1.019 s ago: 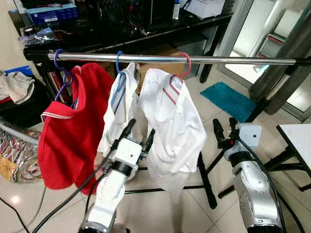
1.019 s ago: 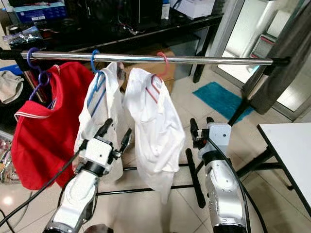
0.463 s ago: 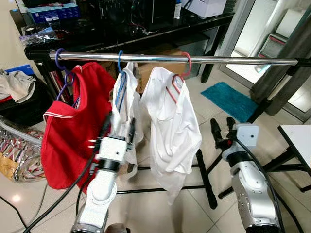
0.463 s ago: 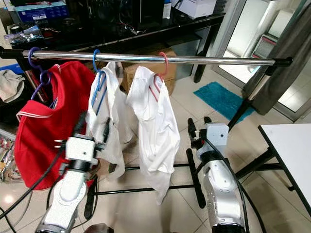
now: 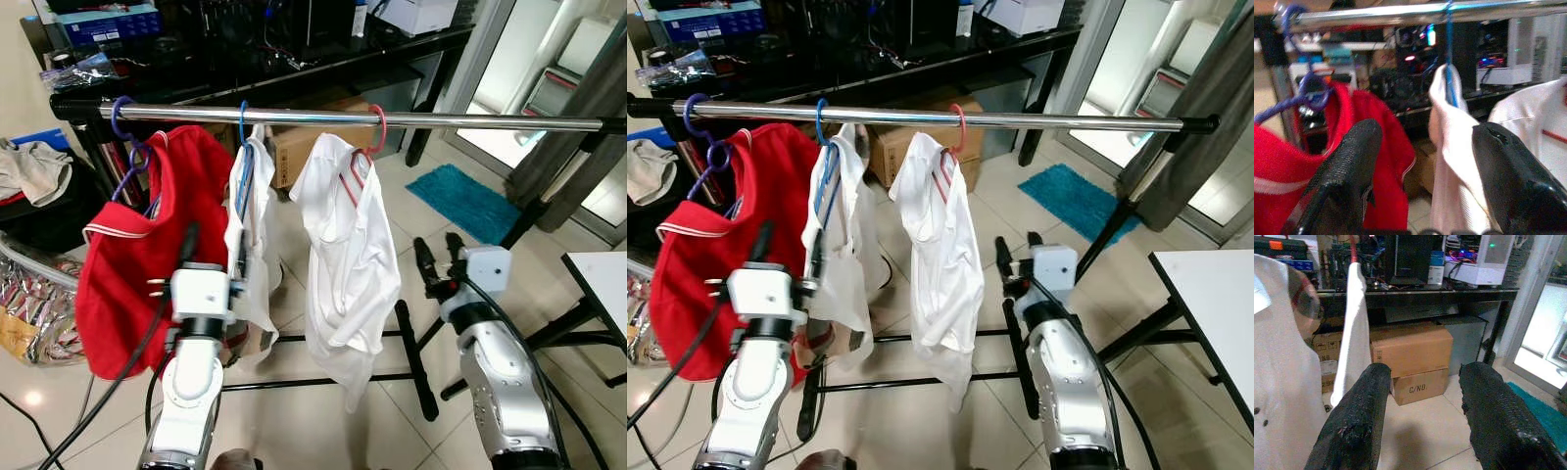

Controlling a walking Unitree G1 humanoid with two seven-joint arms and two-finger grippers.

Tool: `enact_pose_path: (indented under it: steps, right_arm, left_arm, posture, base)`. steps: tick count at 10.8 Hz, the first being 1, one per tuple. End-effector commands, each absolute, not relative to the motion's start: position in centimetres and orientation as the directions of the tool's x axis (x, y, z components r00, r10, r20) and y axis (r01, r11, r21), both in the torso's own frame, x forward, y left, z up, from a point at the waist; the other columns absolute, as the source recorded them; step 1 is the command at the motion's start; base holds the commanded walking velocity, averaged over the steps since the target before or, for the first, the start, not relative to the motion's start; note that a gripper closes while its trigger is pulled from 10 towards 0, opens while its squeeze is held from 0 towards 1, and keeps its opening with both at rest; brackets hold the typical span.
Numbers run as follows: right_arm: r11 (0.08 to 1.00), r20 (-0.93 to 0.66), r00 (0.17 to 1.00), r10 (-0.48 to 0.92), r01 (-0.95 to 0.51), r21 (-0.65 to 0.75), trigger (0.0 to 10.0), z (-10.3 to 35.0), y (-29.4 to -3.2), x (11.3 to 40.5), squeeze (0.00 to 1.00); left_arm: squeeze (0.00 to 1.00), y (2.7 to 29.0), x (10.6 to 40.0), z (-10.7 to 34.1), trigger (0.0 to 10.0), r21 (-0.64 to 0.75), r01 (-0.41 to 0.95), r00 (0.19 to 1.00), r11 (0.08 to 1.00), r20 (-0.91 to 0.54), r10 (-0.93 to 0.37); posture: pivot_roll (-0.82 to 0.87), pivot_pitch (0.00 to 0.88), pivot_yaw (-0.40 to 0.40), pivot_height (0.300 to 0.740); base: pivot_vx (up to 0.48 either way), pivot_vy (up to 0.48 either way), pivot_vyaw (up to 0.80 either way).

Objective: Hang hanger

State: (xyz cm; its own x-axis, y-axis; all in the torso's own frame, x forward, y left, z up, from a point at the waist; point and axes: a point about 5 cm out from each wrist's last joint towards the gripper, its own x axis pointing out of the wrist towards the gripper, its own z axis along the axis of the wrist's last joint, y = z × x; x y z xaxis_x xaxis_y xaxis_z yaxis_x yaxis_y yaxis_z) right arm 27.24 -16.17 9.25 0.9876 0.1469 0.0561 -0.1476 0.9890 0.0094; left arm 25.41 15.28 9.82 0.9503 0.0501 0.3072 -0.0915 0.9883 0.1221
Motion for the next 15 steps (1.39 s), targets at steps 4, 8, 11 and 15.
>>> enact_pose_path:
  steps: [4,8,11,15]
  right_arm:
    - [0.982,0.101,0.977,0.188,-0.186,-0.022,10.0,10.2,-15.8,27.8,0.00]
    - [0.984,0.113,0.978,0.178,-0.176,-0.024,10.0,10.6,-15.9,28.1,0.00]
    - [0.987,0.122,0.979,0.164,-0.161,-0.028,10.0,10.8,-16.2,28.1,0.00]
    - [0.976,0.181,0.960,0.214,-0.216,-0.008,10.0,12.4,-15.5,28.1,0.00]
  left_arm:
    - [0.00,13.8,25.8,8.2,10.0,0.032,0.095,0.983,0.995,0.158,-0.099]
    - [0.00,11.8,26.7,8.7,10.0,0.018,0.256,0.956,0.966,0.145,-0.256]
    - [0.00,10.6,26.2,8.5,10.0,0.058,0.336,0.929,0.940,0.142,-0.341]
    - [0.00,12.8,23.8,7.5,10.0,0.134,0.267,0.948,0.955,0.144,-0.285]
  posture:
    - [0.23,0.025,-0.051,0.740]
    - [0.22,0.023,-0.053,0.740]
    - [0.22,0.027,-0.055,0.740]
    - [0.23,0.037,-0.059,0.740]
  base:
    - [0.000,0.000,0.00]
    - [0.000,0.000,0.00]
    - [0.000,0.000,0.00]
    - [0.000,0.000,0.00]
